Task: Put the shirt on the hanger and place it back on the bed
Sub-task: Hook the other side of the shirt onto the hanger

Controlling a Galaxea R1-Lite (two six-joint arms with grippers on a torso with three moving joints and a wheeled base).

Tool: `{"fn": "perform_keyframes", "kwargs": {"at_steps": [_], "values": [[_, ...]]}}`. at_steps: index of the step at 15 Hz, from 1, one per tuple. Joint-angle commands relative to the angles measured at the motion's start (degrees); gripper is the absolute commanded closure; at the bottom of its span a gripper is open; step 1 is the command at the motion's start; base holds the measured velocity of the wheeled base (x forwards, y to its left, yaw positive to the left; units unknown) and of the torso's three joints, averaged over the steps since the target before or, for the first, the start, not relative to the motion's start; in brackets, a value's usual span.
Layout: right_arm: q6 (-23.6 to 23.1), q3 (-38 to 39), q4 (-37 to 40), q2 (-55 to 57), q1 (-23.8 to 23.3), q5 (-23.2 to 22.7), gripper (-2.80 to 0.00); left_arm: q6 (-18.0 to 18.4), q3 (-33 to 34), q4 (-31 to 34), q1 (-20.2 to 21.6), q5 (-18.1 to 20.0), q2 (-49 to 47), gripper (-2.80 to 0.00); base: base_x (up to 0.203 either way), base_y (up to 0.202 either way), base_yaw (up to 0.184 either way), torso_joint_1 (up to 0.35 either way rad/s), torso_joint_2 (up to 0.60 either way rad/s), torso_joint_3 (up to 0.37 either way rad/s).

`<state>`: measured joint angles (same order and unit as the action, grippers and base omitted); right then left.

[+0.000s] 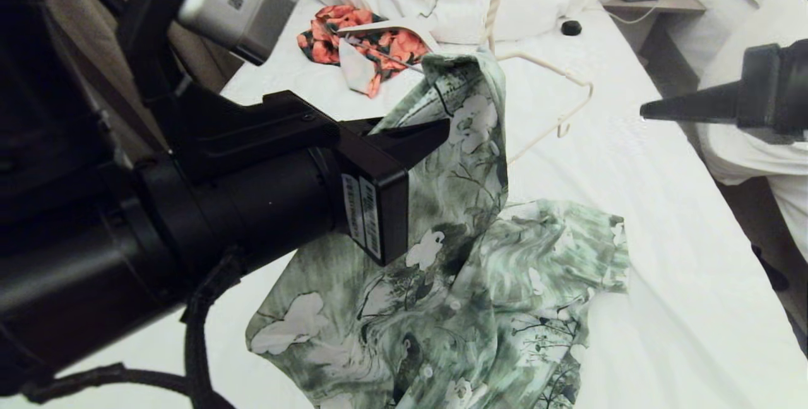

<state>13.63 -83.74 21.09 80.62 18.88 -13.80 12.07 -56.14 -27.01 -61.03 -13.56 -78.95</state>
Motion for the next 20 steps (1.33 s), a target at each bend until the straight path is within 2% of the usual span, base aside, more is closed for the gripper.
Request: {"fn": "perform_keyframes", "kwargs": {"at_steps": [1,2,3,6,9,12,13,14,17,20], "values": [[0.16,-2.2,4.61,5.11,0.14,2.53,0.0,-1.79,0.33,-0.24,0.03,-0.07,0.16,0.0,0.0,0.0,0.0,0.0,0.0,0.0],[0.29,-2.52,5.3,7.18,0.83,6.2,0.0,-2.44,0.39,-0.61,-0.06,-0.12,0.37,0.0,0.0,0.0,0.0,0.0,0.0,0.0],[1.03,-2.96,5.76,8.46,1.78,7.88,0.0,-2.59,0.63,-1.13,0.01,-0.16,0.52,0.0,0.0,0.0,0.0,0.0,0.0,0.0],[3.84,-3.08,8.07,10.32,4.47,8.41,0.0,-3.65,2.29,-4.59,0.03,-0.64,1.56,0.0,0.0,0.0,0.0,0.0,0.0,0.0],[7.75,-3.7,9.47,10.78,4.51,8.98,0.0,-6.12,4.3,-8.51,0.03,-1.82,1.61,0.0,0.0,0.0,0.0,0.0,0.0,0.0],[10.46,-4.06,10.65,11.63,4.5,11.7,0.0,-6.86,5.42,-11.01,0.03,-1.82,1.61,0.0,0.0,0.0,0.0,0.0,0.0,0.0],[11.56,-4.06,10.49,11.79,4.5,11.7,-1.73,-7.4,5.35,-11.84,0.03,-1.82,1.6,0.0,0.0,0.0,0.0,0.0,0.0,0.0],[12.84,-4.06,10.21,11.88,4.58,11.42,-2.8,-7.42,5.17,-12.01,0.03,-1.82,1.6,0.0,0.0,0.0,0.0,0.0,0.0,0.0],[19.06,-3.46,6.6,13.3,5.09,9.65,-2.8,-7.5,4.99,-12.18,0.03,-1.82,1.69,0.0,0.0,0.0,0.0,0.0,0.0,0.0],[22.59,-3.21,4.33,16.33,6.71,9.5,-2.8,-7.35,4.99,-12.18,0.03,-2.09,1.69,0.0,0.0,0.0,0.0,0.0,0.0,0.0]]}}
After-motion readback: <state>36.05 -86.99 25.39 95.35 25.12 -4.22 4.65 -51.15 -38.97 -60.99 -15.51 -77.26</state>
